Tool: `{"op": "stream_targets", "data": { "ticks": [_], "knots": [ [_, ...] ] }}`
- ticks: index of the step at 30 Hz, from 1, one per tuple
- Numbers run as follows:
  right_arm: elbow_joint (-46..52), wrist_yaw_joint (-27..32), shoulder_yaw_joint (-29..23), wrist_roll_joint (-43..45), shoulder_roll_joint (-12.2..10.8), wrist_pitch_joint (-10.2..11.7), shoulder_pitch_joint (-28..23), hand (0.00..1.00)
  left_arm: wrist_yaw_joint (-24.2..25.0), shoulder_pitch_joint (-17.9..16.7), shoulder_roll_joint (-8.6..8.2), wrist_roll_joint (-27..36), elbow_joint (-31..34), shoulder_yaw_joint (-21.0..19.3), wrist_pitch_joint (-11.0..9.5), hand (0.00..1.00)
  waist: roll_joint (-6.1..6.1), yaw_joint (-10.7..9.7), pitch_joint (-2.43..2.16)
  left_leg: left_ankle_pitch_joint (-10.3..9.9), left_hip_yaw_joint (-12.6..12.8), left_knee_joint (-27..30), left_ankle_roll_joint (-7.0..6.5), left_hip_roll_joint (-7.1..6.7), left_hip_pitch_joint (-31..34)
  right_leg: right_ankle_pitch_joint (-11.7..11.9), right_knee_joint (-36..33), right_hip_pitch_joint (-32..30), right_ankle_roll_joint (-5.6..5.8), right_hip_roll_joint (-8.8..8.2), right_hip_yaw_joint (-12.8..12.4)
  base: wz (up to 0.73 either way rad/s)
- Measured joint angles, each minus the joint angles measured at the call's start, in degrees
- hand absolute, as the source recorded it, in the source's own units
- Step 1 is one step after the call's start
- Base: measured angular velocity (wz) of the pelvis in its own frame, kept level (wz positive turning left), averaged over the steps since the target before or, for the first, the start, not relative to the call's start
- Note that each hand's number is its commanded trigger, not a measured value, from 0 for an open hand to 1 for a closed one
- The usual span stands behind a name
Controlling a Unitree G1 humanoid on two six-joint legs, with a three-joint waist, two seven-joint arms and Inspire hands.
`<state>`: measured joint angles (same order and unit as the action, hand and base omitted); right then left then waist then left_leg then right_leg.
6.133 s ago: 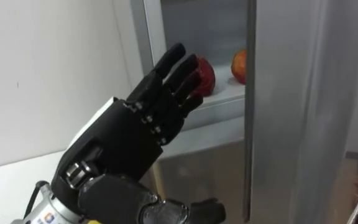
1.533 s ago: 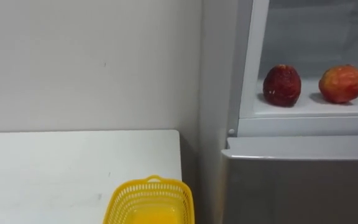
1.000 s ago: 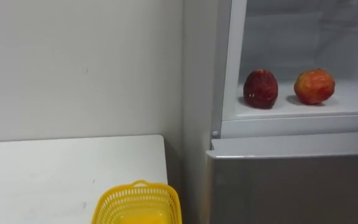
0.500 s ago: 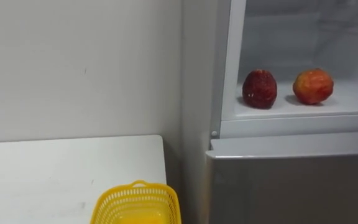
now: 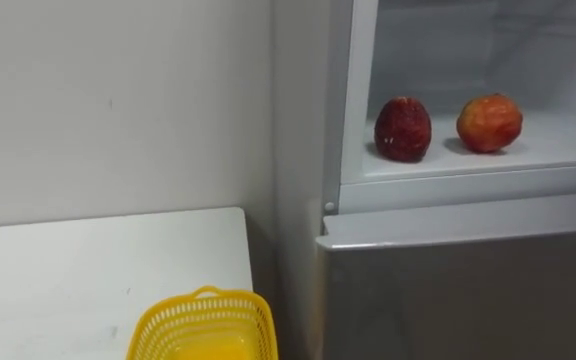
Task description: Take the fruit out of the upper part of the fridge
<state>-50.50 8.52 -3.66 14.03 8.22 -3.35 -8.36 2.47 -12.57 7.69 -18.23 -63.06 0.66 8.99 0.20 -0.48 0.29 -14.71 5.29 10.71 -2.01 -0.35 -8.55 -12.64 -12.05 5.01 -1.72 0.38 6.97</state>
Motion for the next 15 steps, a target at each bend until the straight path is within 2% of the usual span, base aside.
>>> {"op": "stream_targets", "data": {
  "ticks": [1,3,5,6,8,11,13,15],
  "knots": [
    [2.1,0.4,0.0,-0.1,-0.1,0.5,-0.3,0.00,-0.3,-0.2,-0.03,0.0,0.5,0.0,-0.2,0.00,0.01,0.0,0.01,0.0,0.1,0.0,0.00,0.04,0.0,0.0,0.0,-0.1,-0.02,0.08,-0.2,-0.08],
    [11.6,2.2,0.0,0.0,-1.2,3.2,-2.7,0.00,-1.7,-1.3,0.00,0.1,2.6,0.0,-1.2,0.00,-0.04,-0.8,-0.01,0.0,0.6,-0.1,0.00,0.21,0.1,0.1,0.4,-0.2,-0.04,0.37,-0.7,-0.06],
    [17.2,3.3,0.1,0.1,-2.2,4.8,-4.6,0.00,-2.7,-1.5,0.01,0.1,3.3,0.0,-2.0,0.00,-0.07,-0.9,-0.06,0.0,1.1,-0.2,0.00,0.37,0.3,0.2,0.4,-0.5,-0.18,0.55,-1.1,-0.15],
    [21.0,3.5,0.1,0.2,-2.5,5.3,-6.0,0.00,-3.4,-1.4,0.00,-0.1,3.4,0.0,-2.5,0.00,-0.12,-1.0,-0.34,0.0,1.6,-0.2,0.01,0.49,0.9,0.3,0.3,-1.3,-0.29,0.67,-1.6,-0.19],
    [26.2,4.7,0.2,0.4,-2.5,5.9,-7.8,0.00,-3.9,-1.4,-0.01,-0.1,3.4,0.0,-3.4,0.00,0.53,-1.2,-0.79,0.0,2.5,-0.2,0.03,0.68,1.2,0.6,0.2,-2.1,-0.43,0.75,-1.8,-0.20],
    [35.5,7.2,0.2,3.6,-2.6,6.6,-11.7,0.00,-4.2,-1.7,0.00,0.3,3.2,-0.5,-5.0,0.00,0.86,-1.8,-0.67,0.0,3.3,-0.2,0.04,0.78,1.1,0.8,0.0,-2.1,-0.47,0.87,-2.4,-0.16],
    [41.3,8.3,0.2,4.9,-2.6,7.0,-12.5,0.00,-4.2,-2.0,-0.01,0.6,3.2,-0.4,-5.7,0.00,1.12,-2.3,-0.59,0.0,4.2,-0.2,0.04,0.83,1.0,0.8,-0.2,-2.1,-0.47,0.94,-3.1,-0.24],
    [46.4,10.6,0.2,5.0,-2.4,9.0,-12.4,0.00,-4.2,-1.5,0.27,1.0,2.6,-0.2,-6.6,0.00,1.17,-2.5,-0.57,0.0,5.7,-0.2,0.04,0.93,0.8,0.8,-0.4,-2.2,-0.47,1.11,-4.2,-0.21]
  ]
}}
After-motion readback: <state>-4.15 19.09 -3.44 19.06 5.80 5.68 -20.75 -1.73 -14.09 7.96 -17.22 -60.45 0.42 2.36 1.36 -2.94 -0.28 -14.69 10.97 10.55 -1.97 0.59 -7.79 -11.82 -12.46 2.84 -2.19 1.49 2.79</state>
